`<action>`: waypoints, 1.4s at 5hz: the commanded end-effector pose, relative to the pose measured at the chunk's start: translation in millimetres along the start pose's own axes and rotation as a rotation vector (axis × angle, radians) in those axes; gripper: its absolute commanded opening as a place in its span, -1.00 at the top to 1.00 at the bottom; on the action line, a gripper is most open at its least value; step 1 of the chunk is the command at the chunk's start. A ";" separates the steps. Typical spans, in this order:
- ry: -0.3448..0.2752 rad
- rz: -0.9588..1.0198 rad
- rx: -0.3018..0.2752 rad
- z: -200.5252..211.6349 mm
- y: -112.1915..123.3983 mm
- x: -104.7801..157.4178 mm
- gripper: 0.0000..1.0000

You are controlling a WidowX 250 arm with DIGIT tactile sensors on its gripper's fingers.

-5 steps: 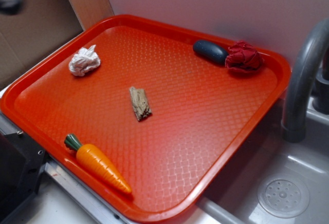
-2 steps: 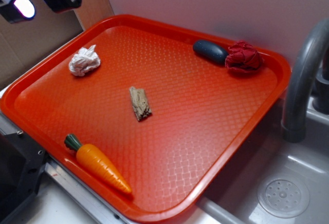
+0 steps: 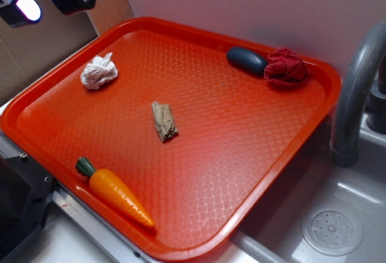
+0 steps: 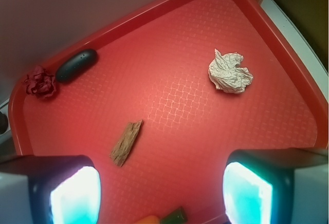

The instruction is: Grab the plastic pickle.

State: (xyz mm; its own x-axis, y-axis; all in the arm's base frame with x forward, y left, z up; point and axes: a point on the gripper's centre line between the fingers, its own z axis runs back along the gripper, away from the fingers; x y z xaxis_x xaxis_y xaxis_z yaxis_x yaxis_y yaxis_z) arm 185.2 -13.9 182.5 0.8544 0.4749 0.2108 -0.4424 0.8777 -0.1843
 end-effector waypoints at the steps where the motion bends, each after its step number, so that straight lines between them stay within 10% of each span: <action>1: -0.049 0.117 -0.146 -61.4 -47.1 21.5 -1.00; 3: 0.007 0.131 -0.083 -124.1 -89.6 53.2 -1.00; 5: -0.187 0.158 -0.020 -148.4 -127.0 61.3 -1.00; 7: -0.161 0.112 0.002 -169.2 -128.6 69.5 -1.00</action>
State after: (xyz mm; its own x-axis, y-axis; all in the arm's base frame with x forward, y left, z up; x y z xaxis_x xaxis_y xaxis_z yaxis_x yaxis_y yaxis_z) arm 333.5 -110.9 39.1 0.7728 0.5527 0.3118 -0.5319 0.8322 -0.1569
